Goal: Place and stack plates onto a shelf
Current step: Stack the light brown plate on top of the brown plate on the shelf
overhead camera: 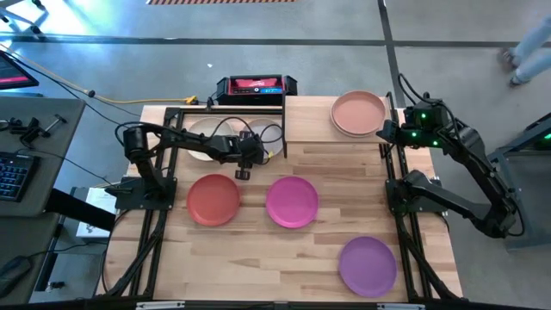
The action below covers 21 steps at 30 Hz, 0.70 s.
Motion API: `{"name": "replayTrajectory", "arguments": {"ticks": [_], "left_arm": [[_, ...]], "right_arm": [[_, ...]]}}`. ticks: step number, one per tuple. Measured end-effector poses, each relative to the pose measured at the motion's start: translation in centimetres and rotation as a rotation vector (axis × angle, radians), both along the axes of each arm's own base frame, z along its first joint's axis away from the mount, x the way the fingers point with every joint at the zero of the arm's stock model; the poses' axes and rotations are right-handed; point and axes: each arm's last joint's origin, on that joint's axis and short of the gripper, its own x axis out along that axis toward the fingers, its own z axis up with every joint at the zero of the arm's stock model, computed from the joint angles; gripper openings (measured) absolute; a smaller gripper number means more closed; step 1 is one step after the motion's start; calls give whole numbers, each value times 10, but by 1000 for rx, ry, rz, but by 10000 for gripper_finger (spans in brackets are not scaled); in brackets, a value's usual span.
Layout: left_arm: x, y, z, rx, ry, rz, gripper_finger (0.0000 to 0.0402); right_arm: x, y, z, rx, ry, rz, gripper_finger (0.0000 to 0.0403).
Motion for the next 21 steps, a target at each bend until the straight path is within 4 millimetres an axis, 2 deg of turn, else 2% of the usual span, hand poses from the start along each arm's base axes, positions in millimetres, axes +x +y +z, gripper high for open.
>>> {"name": "replayTrajectory", "arguments": {"ticks": [5,14,21], "left_arm": [[-1,1,0,-9,2,1,101],[-1,0,-2,-20,6,-8,12],[0,-1,-2,-30,-17,44,3]], "right_arm": [[0,0,0,0,0,-1,87],[0,0,0,4,-3,-5,87],[0,0,0,12,-9,-14,87]]}}
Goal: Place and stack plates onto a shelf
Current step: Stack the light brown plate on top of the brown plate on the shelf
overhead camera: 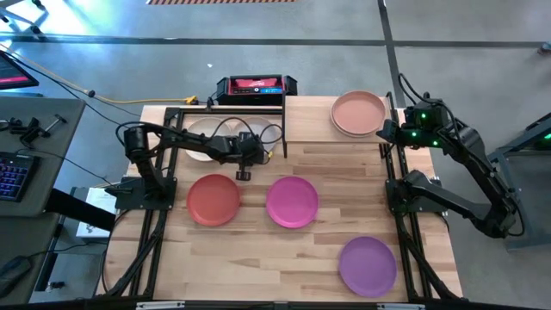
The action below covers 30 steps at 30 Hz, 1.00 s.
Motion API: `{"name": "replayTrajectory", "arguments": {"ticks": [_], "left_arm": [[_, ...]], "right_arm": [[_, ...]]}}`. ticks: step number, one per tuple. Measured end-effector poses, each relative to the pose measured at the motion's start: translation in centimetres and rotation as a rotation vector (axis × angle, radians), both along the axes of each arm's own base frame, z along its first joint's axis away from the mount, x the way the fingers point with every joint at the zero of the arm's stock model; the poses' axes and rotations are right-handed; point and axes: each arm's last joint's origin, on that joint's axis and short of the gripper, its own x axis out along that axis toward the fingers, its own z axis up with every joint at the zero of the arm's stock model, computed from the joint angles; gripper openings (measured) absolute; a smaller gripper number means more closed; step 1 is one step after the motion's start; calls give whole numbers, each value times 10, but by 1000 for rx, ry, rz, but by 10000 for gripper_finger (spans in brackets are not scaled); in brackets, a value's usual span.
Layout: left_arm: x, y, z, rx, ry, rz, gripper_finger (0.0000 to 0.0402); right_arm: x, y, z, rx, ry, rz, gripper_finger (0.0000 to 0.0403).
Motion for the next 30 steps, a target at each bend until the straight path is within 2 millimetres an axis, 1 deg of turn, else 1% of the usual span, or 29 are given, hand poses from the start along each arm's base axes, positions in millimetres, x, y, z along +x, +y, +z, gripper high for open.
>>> {"name": "replayTrajectory", "arguments": {"ticks": [7,12,17,23,30], "left_arm": [[6,-8,4,56,31,-9,2],[18,-12,21,89,-14,-20,2],[25,-14,36,139,16,-5,1],[28,-16,52,187,97,7,1],[19,-16,64,210,224,84,1]], "right_arm": [[0,0,0,-1,0,0,87],[0,0,0,-1,2,-2,87],[0,0,0,-4,5,-6,87],[0,0,0,-4,5,-6,87],[0,0,0,18,-16,-7,87]]}}
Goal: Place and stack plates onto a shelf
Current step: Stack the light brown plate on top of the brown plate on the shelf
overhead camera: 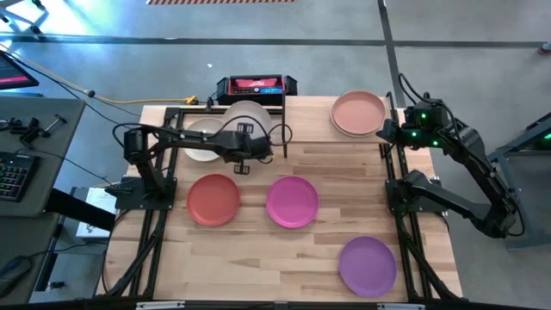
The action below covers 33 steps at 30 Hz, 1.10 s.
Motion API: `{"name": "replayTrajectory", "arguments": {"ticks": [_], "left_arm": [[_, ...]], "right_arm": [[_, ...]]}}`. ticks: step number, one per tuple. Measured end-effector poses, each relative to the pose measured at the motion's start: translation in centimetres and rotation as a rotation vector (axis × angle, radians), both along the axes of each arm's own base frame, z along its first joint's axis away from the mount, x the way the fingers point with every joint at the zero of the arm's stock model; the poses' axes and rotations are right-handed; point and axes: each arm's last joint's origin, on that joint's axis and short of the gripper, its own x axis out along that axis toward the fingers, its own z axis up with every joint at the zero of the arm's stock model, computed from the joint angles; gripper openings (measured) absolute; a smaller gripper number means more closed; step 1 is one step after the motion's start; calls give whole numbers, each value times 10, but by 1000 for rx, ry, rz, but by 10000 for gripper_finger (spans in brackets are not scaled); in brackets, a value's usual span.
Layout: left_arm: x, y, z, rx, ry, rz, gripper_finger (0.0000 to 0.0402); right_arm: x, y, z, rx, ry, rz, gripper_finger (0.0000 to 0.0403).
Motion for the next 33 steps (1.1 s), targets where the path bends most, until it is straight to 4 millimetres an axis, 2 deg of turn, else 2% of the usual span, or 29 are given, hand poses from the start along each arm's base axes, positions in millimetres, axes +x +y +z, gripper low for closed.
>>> {"name": "replayTrajectory", "arguments": {"ticks": [7,12,22,27,33], "left_arm": [[-17,-5,24,-7,-15,58,1],[-29,-12,53,6,-125,71,1],[-56,-47,110,40,-320,-71,1],[-64,-70,123,54,-333,-216,1],[-63,-96,125,64,-302,-377,1]], "right_arm": [[4,3,1,0,-21,48,87],[12,5,5,-14,-72,104,87],[33,10,13,-49,-165,253,87],[49,9,9,-26,-127,331,87],[74,6,-3,42,-52,400,87]]}}
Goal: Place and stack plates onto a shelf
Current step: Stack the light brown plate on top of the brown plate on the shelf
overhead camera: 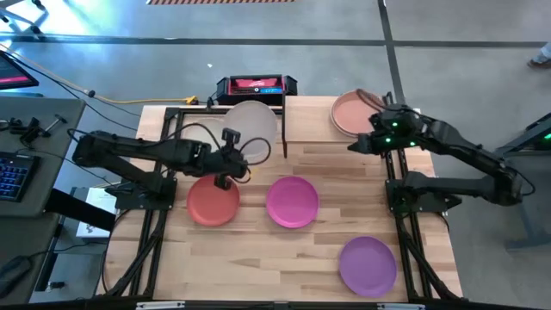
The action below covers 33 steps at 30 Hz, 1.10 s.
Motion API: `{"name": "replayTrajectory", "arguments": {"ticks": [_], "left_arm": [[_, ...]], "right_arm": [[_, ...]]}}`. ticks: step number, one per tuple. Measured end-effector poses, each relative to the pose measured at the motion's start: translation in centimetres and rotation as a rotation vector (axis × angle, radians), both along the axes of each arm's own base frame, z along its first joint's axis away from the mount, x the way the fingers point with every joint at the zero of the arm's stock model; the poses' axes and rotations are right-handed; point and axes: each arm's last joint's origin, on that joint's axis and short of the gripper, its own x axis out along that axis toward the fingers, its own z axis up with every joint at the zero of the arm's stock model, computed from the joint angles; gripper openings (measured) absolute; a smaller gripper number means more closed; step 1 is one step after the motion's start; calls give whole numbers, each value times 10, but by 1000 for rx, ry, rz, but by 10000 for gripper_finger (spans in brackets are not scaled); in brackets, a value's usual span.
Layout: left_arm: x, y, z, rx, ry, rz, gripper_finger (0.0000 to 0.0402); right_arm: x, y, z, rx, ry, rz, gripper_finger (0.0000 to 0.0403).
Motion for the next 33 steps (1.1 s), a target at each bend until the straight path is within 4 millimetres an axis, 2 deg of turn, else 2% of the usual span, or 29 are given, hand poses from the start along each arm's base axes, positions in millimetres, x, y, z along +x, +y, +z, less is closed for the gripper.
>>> {"name": "replayTrajectory", "arguments": {"ticks": [9,20,27,33], "left_arm": [[3,-14,-1,28,-11,-42,1],[3,-29,0,89,26,-181,1],[1,-37,0,101,51,-246,1],[-4,-44,-4,36,112,-321,1]], "right_arm": [[42,-5,-19,56,82,82,87],[105,-1,-41,157,-18,251,87],[128,12,-48,212,-64,313,87],[138,21,-44,179,-136,306,87]]}}
